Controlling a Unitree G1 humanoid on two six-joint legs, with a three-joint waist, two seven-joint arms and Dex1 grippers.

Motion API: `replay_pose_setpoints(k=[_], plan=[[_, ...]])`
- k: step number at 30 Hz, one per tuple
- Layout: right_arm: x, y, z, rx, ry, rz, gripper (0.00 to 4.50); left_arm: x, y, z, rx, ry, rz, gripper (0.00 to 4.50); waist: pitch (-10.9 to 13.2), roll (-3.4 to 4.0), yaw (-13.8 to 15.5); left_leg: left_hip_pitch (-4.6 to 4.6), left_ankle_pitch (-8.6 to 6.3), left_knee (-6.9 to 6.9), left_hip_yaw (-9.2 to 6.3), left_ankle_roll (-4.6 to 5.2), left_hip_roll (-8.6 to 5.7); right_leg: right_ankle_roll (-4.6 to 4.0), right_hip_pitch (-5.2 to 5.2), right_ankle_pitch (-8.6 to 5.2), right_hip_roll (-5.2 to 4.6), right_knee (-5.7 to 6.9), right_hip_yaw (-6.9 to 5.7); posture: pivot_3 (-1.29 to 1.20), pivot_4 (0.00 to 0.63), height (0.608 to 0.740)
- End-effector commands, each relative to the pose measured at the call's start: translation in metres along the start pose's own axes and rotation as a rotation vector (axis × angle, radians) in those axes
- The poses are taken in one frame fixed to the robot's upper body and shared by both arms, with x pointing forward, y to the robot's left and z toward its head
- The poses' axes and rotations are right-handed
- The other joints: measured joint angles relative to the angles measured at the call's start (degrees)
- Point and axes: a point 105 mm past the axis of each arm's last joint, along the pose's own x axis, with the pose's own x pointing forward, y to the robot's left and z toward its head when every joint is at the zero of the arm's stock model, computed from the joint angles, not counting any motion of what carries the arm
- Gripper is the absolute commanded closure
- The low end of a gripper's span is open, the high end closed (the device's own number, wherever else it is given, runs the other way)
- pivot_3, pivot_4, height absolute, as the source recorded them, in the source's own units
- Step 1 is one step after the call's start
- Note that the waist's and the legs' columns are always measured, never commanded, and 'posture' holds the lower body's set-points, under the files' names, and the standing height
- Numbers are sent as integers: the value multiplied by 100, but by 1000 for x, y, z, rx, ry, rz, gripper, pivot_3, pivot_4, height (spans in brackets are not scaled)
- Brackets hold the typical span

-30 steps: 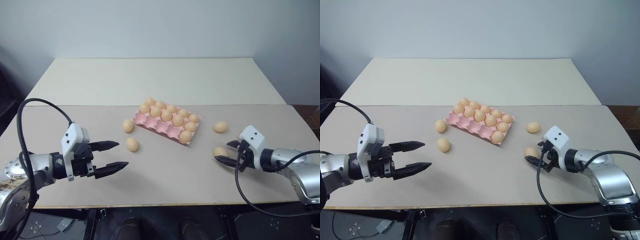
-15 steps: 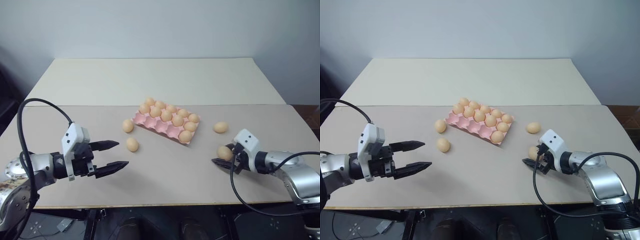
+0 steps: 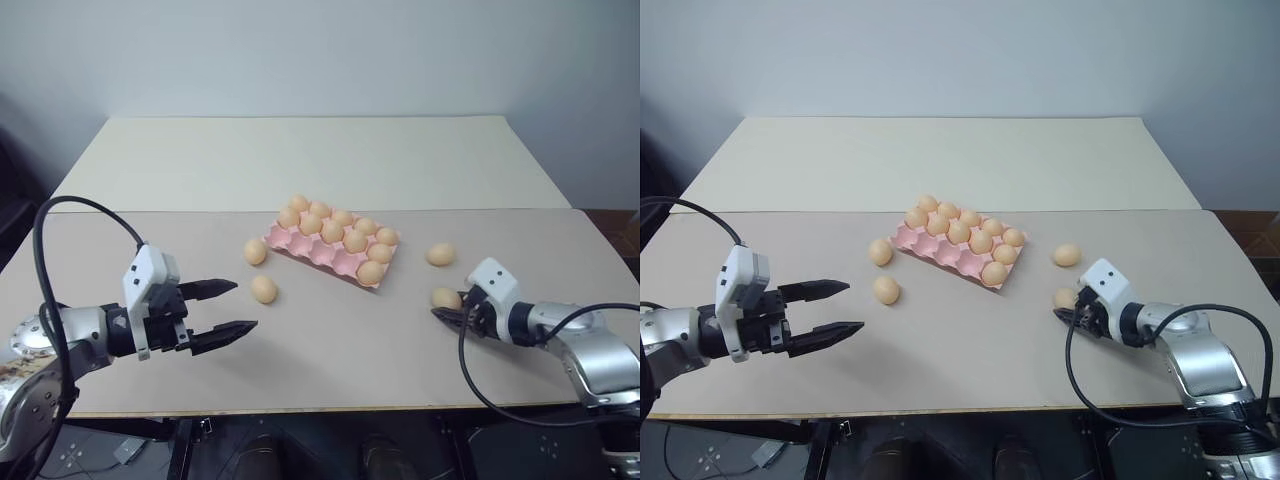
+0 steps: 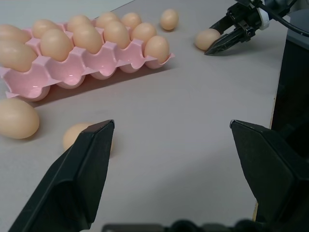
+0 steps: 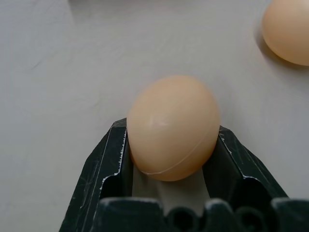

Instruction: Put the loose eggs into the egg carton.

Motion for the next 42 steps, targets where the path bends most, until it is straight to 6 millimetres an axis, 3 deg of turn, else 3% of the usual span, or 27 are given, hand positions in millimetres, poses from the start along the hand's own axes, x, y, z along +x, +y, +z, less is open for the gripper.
replay_pose_setpoints(k=[1,3,5,7,11,13,17,23,37,42], plan=[[-12,5,30,-56,-101,43,2708,-1,-1,8,29,-31,0,331,0,0,0,0,0,0,0,0,0,0,0,0,0,0,0,0,150,740],[-16,11,41,-72,-137,79,2714,-2,0,8,29,-29,7,331,0,0,-3,-1,0,0,0,0,0,0,-2,0,0,0,0,0,150,740],[-19,21,73,-104,-241,128,2739,-3,3,7,28,-32,26,331,0,0,-15,0,0,-1,0,0,1,0,-1,0,1,1,0,0,150,740],[-20,27,93,-120,-305,143,2768,-3,5,7,29,-37,39,331,0,1,-33,4,0,0,2,0,1,0,-2,0,1,7,3,0,150,740],[6,35,134,-155,-433,70,2814,0,11,9,32,-80,85,331,0,0,-15,5,0,-1,-1,0,3,0,0,0,3,6,0,0,150,740],[21,42,144,-157,-450,58,2815,3,11,10,35,-86,93,331,-1,-2,-22,1,0,0,-1,-1,2,0,-3,0,2,7,0,0,150,740],[46,57,147,-189,-437,70,2816,5,10,11,37,-100,104,331,-1,-1,17,-14,1,0,0,-2,2,-1,-14,0,0,5,-4,0,150,740],[66,60,143,-196,-391,74,2827,4,8,9,32,-101,118,331,-1,-1,-5,-32,3,9,0,-5,2,-1,-33,0,-1,12,-6,0,150,740],[76,66,142,-208,-354,90,2832,3,4,8,30,-101,125,331,-1,-1,-22,-31,4,6,0,-6,2,-1,-34,0,0,15,-5,0,150,740],[74,61,148,-196,-356,60,1263,3,3,9,28,-103,118,331,-1,-1,-19,-31,4,6,0,-6,2,-1,-35,0,0,14,-5,0,150,740]])
